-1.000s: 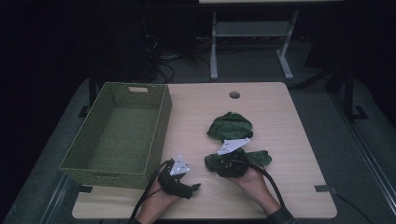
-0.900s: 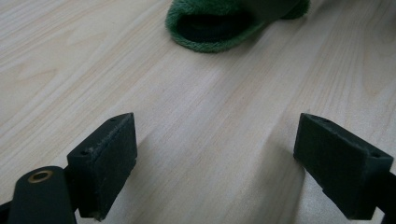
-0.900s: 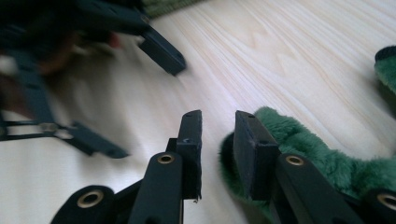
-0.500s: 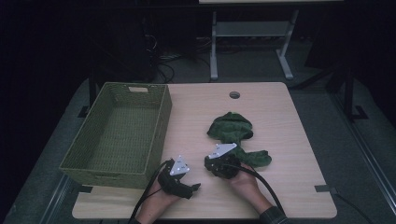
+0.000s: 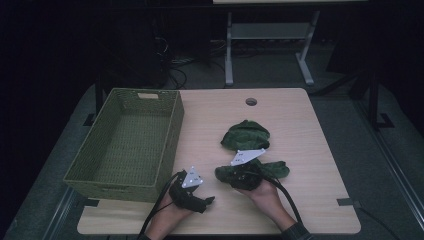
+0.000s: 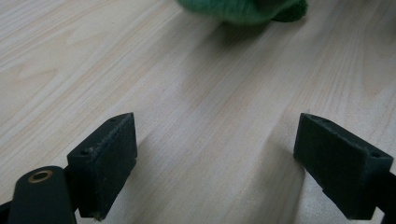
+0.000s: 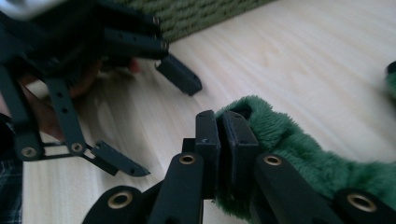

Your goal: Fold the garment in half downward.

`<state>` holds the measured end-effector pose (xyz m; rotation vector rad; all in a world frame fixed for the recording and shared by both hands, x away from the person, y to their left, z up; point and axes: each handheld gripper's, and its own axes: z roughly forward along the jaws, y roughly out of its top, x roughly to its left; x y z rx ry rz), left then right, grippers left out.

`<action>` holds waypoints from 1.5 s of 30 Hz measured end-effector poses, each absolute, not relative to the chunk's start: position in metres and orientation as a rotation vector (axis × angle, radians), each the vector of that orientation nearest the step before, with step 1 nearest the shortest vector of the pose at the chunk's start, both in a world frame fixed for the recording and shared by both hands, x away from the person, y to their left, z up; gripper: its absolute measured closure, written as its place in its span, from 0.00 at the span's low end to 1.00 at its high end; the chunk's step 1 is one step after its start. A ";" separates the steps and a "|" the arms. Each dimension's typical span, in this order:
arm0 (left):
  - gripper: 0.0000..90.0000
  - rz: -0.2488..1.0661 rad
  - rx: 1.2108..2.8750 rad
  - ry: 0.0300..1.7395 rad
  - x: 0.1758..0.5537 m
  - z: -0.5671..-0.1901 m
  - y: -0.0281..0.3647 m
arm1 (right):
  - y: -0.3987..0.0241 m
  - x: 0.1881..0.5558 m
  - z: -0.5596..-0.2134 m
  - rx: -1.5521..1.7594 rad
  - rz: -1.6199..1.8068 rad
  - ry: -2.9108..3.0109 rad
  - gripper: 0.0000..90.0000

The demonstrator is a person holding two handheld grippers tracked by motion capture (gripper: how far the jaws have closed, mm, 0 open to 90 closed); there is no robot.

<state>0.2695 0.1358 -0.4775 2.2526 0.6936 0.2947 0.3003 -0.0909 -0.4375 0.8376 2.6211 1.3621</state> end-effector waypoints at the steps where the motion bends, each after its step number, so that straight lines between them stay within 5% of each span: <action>1: 0.14 0.295 2.253 0.694 0.270 -0.478 0.136 | -0.091 0.300 -0.437 0.838 1.362 2.621 0.94; 32: 0.14 0.297 2.254 0.688 0.270 -0.478 0.136 | -0.174 0.322 -0.416 1.048 1.455 2.386 0.93; 38: 0.14 0.294 2.257 0.689 0.271 -0.477 0.136 | -0.190 0.327 -0.422 1.130 1.362 2.388 0.82; 45: 0.14 0.299 2.258 0.688 0.272 -0.477 0.135 | -0.196 0.333 -0.410 1.080 1.405 2.303 0.88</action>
